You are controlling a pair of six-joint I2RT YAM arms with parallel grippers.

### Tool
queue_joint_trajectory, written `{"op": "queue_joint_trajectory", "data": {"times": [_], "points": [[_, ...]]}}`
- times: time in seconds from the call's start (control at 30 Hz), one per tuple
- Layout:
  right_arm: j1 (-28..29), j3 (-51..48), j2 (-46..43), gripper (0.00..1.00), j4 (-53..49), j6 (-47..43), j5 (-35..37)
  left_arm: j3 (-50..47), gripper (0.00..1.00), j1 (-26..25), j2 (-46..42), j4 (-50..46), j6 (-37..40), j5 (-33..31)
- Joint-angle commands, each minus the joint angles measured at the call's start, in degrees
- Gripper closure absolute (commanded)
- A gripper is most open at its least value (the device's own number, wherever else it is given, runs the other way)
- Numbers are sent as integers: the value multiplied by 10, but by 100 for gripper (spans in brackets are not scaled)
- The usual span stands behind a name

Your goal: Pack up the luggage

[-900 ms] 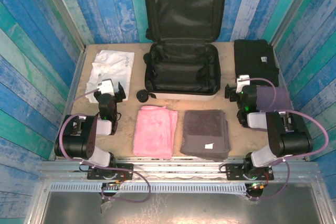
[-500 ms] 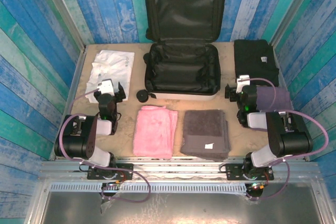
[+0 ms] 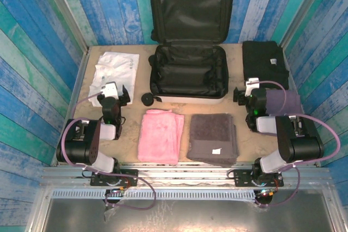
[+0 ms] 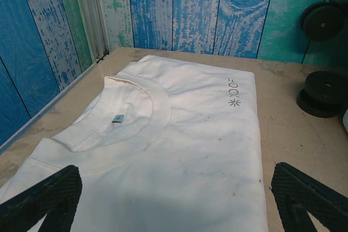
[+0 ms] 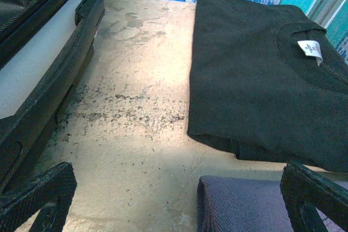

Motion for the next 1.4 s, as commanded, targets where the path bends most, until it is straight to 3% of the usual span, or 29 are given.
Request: {"op": "queue_joint_trajectory", "data": {"times": [0.0, 0.07, 0.13, 0.17, 0.33, 0.5, 0.67, 0.87, 1.0, 1.37], "points": [[4, -10, -31, 0, 18, -2, 0, 29, 7, -14, -27, -57, 15, -19], [39, 1, -121, 0, -63, -14, 60, 83, 7, -38, -91, -190, 7, -86], [48, 66, -223, 0, -266, 50, 92, 128, 7, -40, -156, -276, -28, -111], [47, 88, -251, 0, -321, 78, 95, 143, 7, -40, -175, -301, -41, -119], [25, 173, -303, 0, -462, 143, 100, 254, 7, -41, -207, -444, -69, -79], [-50, 307, -221, 0, -564, 159, 30, 365, 7, -41, -156, -561, -103, 20], [-80, 461, -72, 0, -657, 135, -40, 398, 7, -63, -111, -558, -116, 153], [-80, 595, 90, 3, -768, 107, -63, 439, 6, -153, -57, -578, -116, 160], [-79, 627, 166, 10, -813, 94, -70, 457, 6, -192, -38, -590, -131, 156], [-51, 681, 286, 14, -859, 30, 9, 473, 6, -213, -9, -571, -145, 182]]}}
